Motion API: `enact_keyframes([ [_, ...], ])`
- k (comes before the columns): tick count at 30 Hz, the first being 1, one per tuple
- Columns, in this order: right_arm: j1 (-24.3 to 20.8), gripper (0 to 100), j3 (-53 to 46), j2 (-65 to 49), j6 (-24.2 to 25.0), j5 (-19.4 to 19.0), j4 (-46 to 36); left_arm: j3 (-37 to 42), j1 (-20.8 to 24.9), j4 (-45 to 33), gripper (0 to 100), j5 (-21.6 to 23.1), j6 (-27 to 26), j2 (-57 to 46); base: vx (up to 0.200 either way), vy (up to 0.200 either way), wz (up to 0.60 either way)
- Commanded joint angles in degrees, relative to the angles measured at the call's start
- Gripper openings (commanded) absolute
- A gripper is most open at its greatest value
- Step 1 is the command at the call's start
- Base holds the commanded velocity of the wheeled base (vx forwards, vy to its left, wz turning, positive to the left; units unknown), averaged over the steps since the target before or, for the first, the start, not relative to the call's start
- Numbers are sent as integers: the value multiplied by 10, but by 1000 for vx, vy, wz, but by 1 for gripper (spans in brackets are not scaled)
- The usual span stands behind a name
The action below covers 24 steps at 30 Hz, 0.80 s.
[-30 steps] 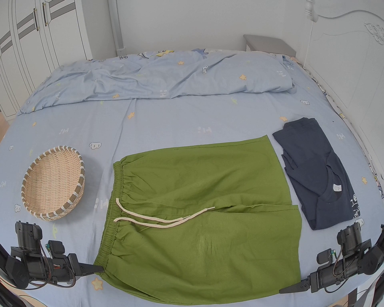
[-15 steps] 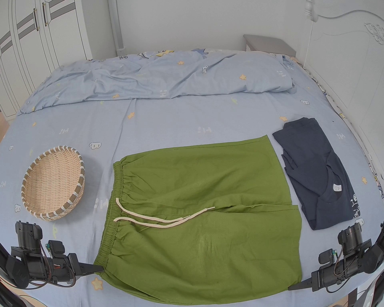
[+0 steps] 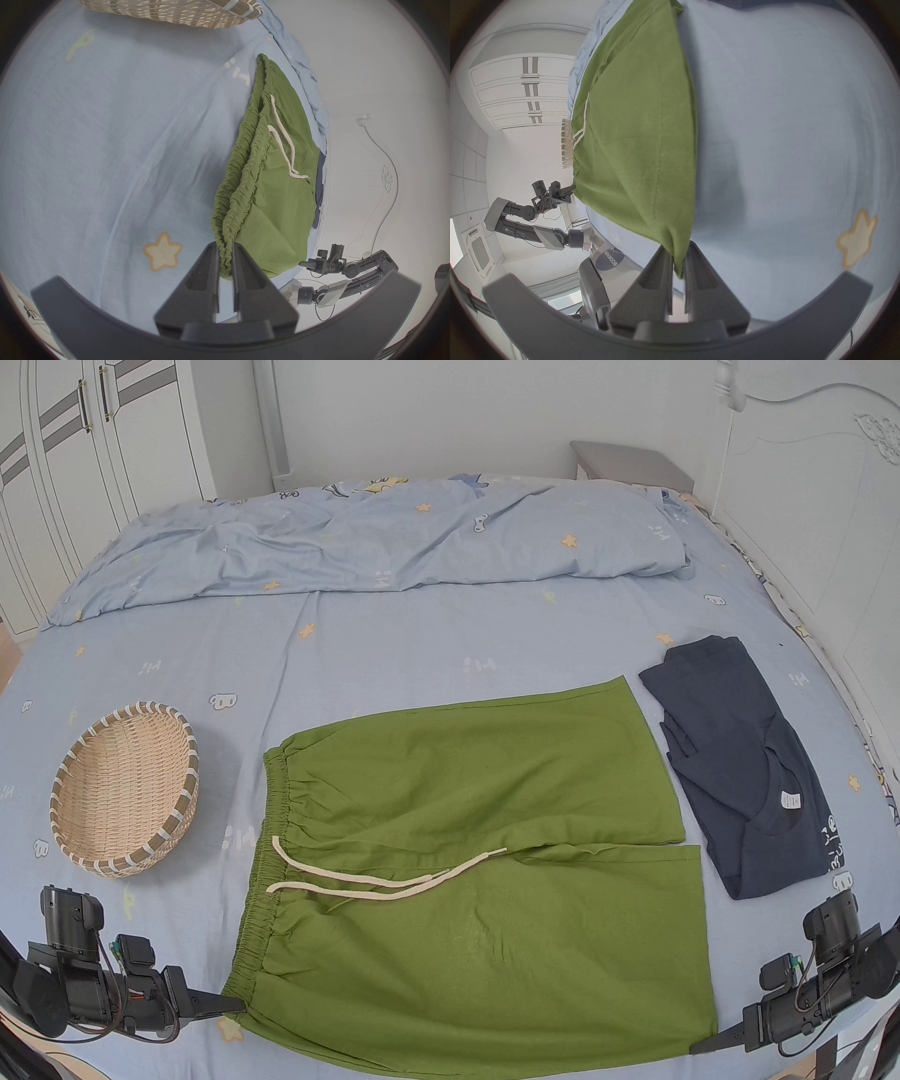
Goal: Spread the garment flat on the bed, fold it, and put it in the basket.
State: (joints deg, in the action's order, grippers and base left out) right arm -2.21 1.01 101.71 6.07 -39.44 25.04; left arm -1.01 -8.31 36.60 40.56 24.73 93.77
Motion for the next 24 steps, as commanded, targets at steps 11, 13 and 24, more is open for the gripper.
enact_keyframes([
  [11,-10,0,122,-172,-17,-4,-223,-24,6,-29,0,-3,22,-35,0,0,0],
  [13,-10,0,170,-197,-16,-7,-286,-44,10,-52,0,-4,45,-62,0,0,0],
  [24,-11,0,409,-213,-11,-11,-431,-365,11,-421,0,-3,78,-136,0,0,0],
])
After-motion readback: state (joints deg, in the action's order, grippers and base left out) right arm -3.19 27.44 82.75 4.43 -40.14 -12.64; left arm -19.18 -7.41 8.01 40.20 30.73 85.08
